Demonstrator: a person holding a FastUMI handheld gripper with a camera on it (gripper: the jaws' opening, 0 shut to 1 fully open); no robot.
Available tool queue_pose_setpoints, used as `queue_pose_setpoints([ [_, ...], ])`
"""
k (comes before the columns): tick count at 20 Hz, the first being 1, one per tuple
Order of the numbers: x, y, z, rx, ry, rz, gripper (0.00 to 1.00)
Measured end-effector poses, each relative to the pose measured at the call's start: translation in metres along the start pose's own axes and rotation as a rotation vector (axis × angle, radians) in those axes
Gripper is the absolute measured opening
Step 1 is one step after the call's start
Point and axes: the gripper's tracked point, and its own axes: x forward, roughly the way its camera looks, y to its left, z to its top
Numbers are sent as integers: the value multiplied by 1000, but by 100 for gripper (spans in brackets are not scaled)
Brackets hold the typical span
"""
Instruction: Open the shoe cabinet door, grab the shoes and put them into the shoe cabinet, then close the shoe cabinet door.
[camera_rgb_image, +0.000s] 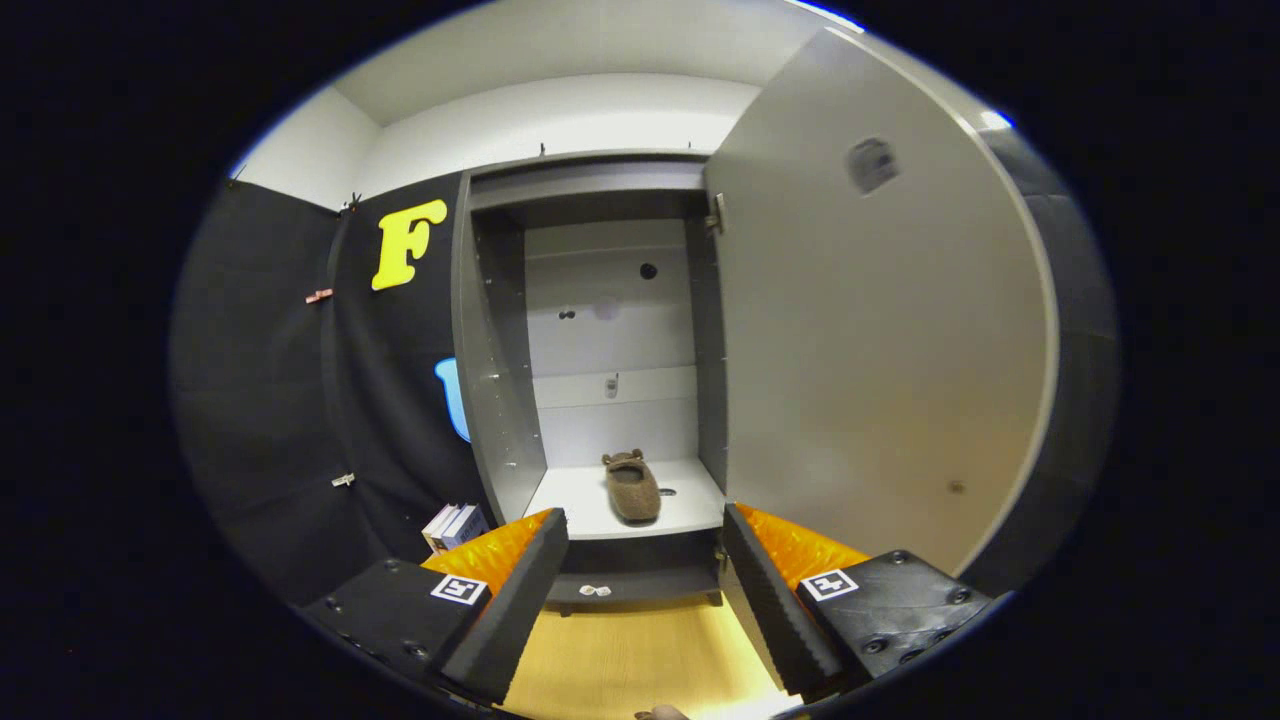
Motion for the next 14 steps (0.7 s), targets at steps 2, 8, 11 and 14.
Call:
queue_pose_setpoints([
  [2, -25, -36, 12, 11, -24, -19, 98],
  [8, -73, -118, 14, 27, -38, -9, 98],
  [11, -75, -149, 14, 19, -35, -1, 98],
  [14, -65, -180, 10, 21, -16, -13, 98],
])
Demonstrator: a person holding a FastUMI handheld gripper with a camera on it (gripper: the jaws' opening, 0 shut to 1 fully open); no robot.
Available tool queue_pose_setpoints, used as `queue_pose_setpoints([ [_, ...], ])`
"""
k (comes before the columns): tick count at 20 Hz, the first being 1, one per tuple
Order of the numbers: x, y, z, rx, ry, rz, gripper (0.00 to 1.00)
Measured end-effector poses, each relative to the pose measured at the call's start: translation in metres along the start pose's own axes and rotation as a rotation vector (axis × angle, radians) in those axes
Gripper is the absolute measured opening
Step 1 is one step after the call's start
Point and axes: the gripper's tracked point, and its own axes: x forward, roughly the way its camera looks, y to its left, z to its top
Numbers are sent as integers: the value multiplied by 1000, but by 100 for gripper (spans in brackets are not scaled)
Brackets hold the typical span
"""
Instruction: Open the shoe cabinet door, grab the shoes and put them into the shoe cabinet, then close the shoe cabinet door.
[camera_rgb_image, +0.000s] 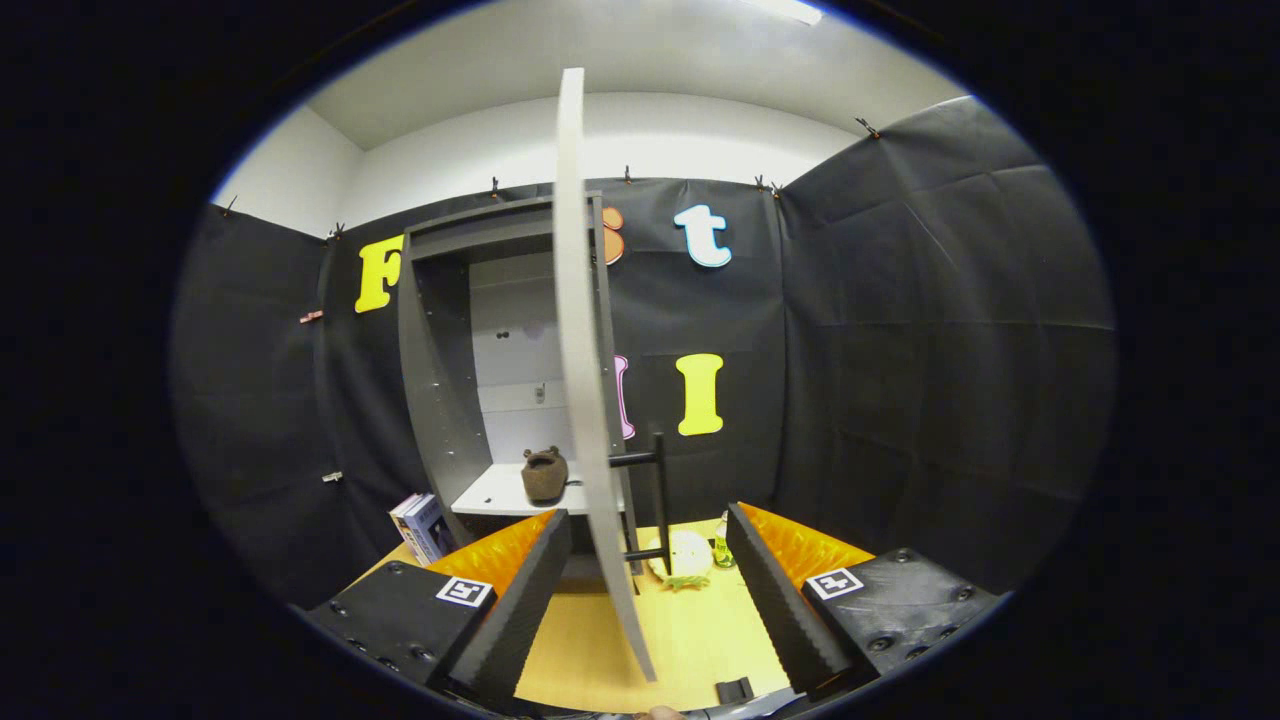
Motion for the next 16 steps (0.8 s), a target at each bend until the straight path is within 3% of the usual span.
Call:
queue_pose_setpoints([
  [7, 41, -40, -3, -3, 20, 12, 98],
  [16, 57, -35, 5, -21, -3, 71, 98],
])
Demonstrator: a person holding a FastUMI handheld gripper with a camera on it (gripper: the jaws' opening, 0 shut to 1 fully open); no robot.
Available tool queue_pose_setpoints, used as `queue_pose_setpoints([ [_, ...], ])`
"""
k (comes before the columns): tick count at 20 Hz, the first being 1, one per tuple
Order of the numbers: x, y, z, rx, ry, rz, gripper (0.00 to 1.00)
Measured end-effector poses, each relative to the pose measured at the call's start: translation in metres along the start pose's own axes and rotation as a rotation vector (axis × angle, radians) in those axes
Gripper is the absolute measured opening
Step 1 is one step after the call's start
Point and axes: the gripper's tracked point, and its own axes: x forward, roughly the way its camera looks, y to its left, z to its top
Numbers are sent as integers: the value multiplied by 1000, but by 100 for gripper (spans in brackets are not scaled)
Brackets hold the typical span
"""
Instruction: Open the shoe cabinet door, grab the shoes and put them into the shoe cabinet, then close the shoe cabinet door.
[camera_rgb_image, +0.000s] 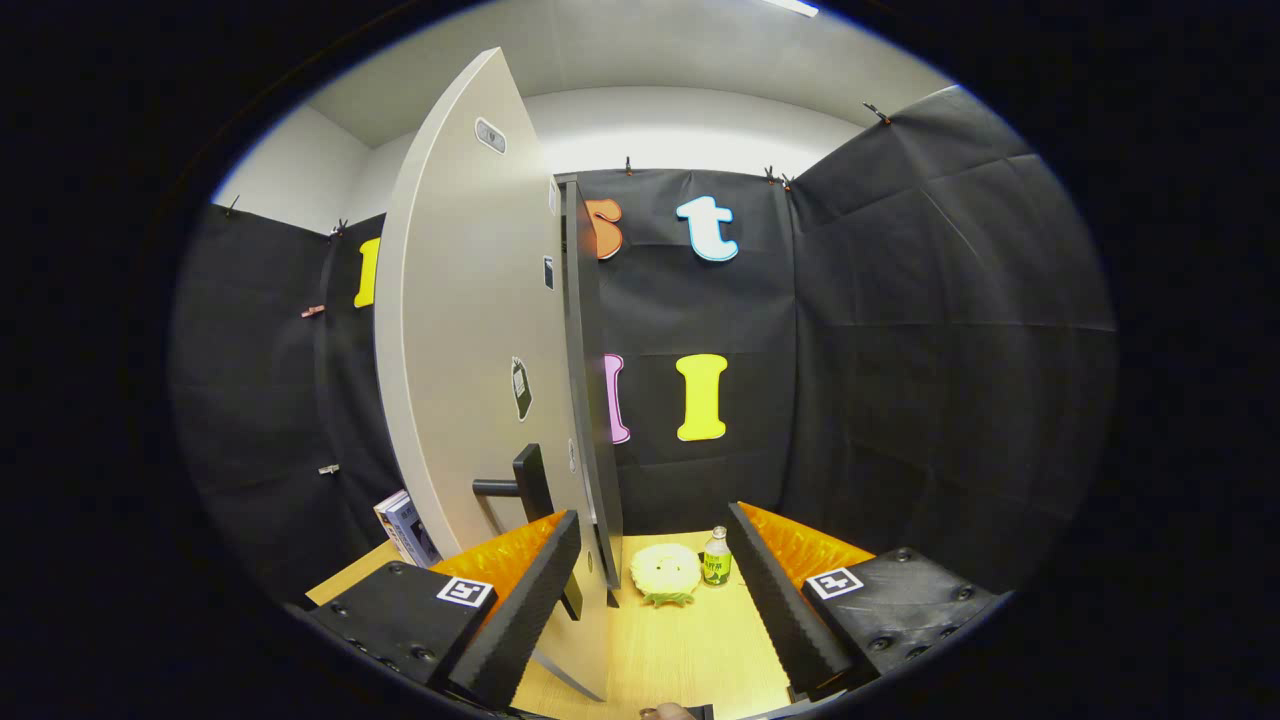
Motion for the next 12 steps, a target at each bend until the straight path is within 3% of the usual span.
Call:
queue_pose_setpoints([
  [12, -6, 54, -9, -1, 16, -22, 97],
])
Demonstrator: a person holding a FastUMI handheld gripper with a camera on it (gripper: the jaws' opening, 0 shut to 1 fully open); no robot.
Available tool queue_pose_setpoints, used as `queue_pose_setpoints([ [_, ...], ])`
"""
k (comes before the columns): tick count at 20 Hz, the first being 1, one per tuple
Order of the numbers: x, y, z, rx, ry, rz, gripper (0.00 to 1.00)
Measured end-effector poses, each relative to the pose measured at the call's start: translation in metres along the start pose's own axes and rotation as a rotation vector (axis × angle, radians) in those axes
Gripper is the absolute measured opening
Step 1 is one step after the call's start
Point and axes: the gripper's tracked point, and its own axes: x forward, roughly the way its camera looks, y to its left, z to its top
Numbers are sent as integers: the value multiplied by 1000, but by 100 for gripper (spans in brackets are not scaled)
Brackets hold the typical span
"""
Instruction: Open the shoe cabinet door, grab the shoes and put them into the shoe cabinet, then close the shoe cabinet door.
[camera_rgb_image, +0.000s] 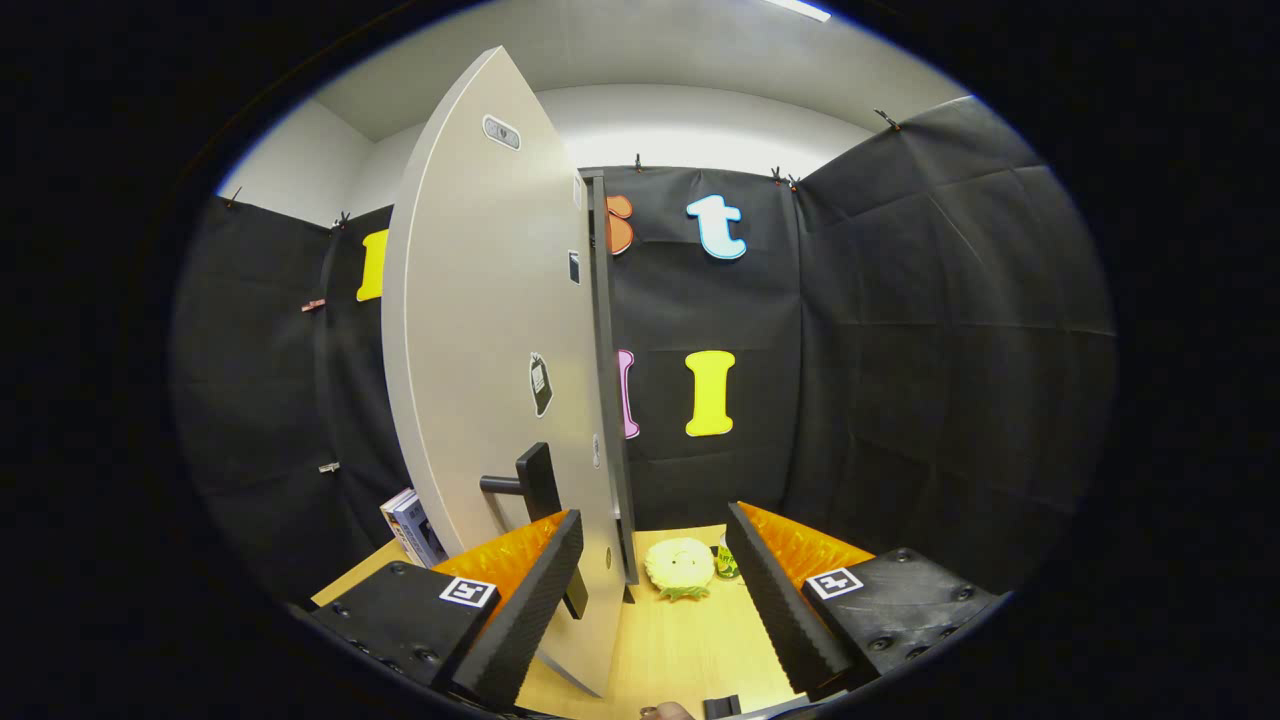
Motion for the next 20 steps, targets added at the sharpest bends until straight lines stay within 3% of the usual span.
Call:
queue_pose_setpoints([
  [8, 6, 93, -5, -2, -5, 6, 97],
  [20, 43, 230, -6, -33, -57, 98, 99],
])
